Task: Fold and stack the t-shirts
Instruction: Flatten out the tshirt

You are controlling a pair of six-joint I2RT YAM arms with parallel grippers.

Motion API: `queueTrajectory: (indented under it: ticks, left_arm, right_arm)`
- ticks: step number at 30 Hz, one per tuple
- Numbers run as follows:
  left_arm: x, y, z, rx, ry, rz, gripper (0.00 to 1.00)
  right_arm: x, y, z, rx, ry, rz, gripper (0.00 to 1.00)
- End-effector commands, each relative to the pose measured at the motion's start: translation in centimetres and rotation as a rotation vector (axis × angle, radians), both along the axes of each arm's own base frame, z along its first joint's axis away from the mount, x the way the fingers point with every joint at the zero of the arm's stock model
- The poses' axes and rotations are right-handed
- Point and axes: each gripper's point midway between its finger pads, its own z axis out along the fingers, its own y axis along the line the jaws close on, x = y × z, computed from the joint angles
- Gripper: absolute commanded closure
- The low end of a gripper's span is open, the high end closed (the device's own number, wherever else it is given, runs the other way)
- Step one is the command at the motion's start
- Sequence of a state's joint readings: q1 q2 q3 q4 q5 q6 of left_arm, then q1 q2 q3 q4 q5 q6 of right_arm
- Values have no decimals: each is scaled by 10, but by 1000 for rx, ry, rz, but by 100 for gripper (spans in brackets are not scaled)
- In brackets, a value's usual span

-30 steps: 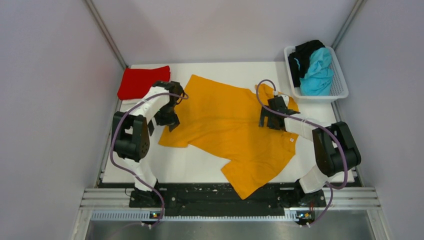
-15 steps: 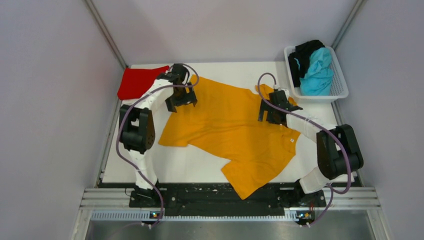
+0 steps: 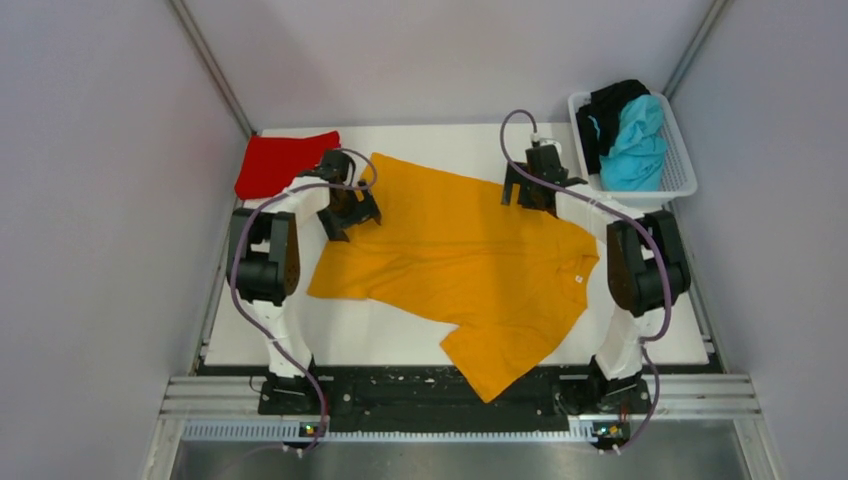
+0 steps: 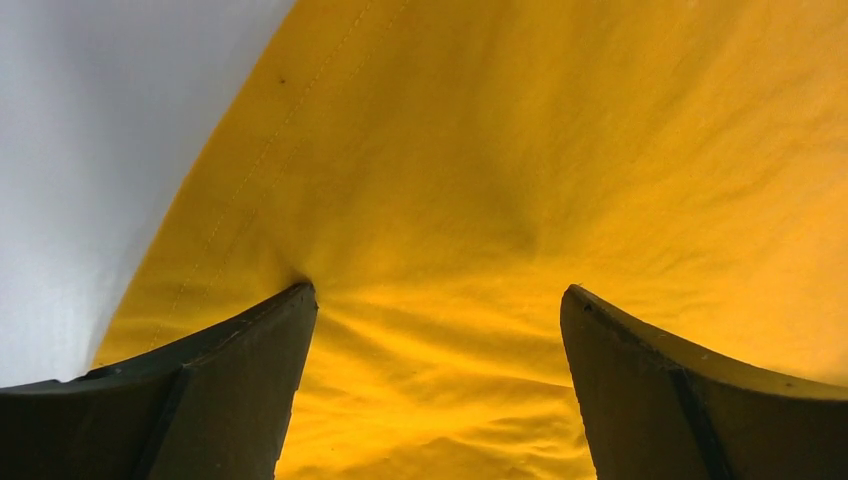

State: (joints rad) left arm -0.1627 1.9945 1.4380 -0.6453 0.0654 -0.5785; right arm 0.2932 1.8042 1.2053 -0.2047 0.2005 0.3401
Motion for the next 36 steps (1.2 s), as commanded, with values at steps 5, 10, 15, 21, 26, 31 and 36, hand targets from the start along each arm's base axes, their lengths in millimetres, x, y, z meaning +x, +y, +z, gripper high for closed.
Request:
queueTrajectory:
  ticks: [5, 10, 15, 21, 26, 31, 36]
  left_arm:
    - [-72, 49, -33, 72, 161, 102, 1]
    - [-68, 45, -21, 49, 134, 99, 1]
    - [-69, 48, -15, 62, 126, 102, 1]
    - [-71, 49, -13, 66, 132, 105, 1]
    - [-74, 56, -12, 105, 132, 110, 1]
    - [-79, 58, -14, 117, 151, 100, 1]
    - [-78, 56, -12, 106, 152, 84, 1]
  right_arm:
    - [57, 31, 0, 98, -51, 75, 1]
    - [69, 53, -4, 175, -49, 148, 1]
    - [73, 54, -13, 180, -52, 129, 2]
    - [95, 30, -32, 85, -66, 22, 1]
    - [147, 10, -30, 94, -142, -74, 1]
    - [221, -11, 17, 113, -350, -174, 1]
    - [278, -10, 61, 169, -517, -160, 1]
